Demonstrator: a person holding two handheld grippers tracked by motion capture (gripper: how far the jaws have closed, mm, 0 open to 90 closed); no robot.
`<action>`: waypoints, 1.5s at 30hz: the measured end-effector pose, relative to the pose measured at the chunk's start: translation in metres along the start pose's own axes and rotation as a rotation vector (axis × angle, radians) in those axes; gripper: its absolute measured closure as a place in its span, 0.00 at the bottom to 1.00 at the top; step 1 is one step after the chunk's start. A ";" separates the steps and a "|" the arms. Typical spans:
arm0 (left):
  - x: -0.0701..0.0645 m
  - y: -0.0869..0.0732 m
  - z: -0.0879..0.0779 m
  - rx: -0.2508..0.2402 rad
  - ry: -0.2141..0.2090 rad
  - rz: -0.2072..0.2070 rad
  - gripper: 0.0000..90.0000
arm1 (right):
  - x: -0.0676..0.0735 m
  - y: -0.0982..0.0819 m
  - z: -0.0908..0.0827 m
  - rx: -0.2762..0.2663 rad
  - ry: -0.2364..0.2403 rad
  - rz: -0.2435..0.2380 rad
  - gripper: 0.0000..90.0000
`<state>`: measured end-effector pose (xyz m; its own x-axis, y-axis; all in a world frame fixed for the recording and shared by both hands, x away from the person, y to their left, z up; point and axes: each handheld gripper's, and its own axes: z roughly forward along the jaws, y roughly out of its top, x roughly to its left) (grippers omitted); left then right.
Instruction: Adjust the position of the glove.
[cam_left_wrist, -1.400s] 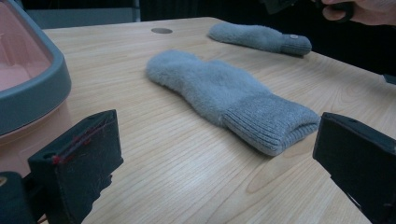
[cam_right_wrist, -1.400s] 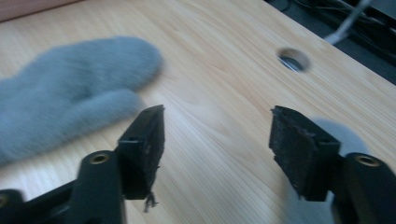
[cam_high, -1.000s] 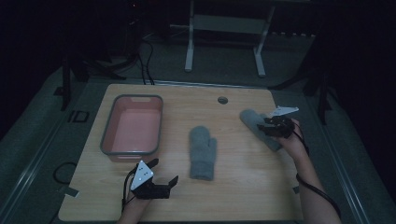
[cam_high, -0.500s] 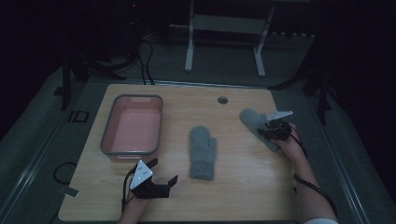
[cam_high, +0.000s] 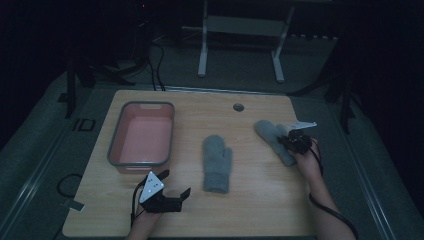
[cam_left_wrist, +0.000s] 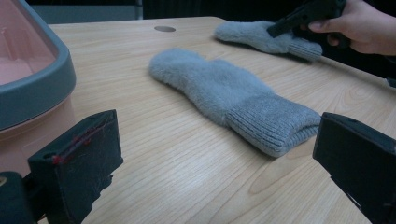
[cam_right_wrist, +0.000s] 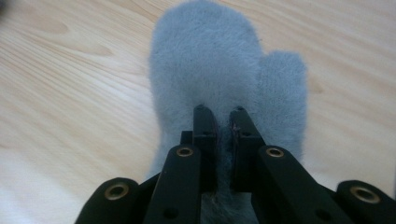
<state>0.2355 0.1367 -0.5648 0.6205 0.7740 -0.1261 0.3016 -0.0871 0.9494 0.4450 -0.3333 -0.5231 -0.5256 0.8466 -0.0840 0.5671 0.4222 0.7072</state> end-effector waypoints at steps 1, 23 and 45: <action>0.000 0.000 0.000 0.000 0.001 0.003 0.02 | 0.004 -0.001 -0.004 -0.010 -0.019 0.016 0.93; -0.003 0.002 -0.001 -0.009 0.000 0.017 0.02 | 0.071 -0.046 -0.081 -0.091 -0.194 0.359 0.93; -0.001 0.001 -0.001 -0.012 0.000 0.017 0.02 | 0.057 -0.059 -0.075 -0.064 -0.054 0.178 0.52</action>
<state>0.2343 0.1365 -0.5629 0.6256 0.7723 -0.1101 0.2826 -0.0929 0.9547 0.3338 -0.3346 -0.5171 -0.3847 0.9230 0.0096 0.6055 0.2445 0.7574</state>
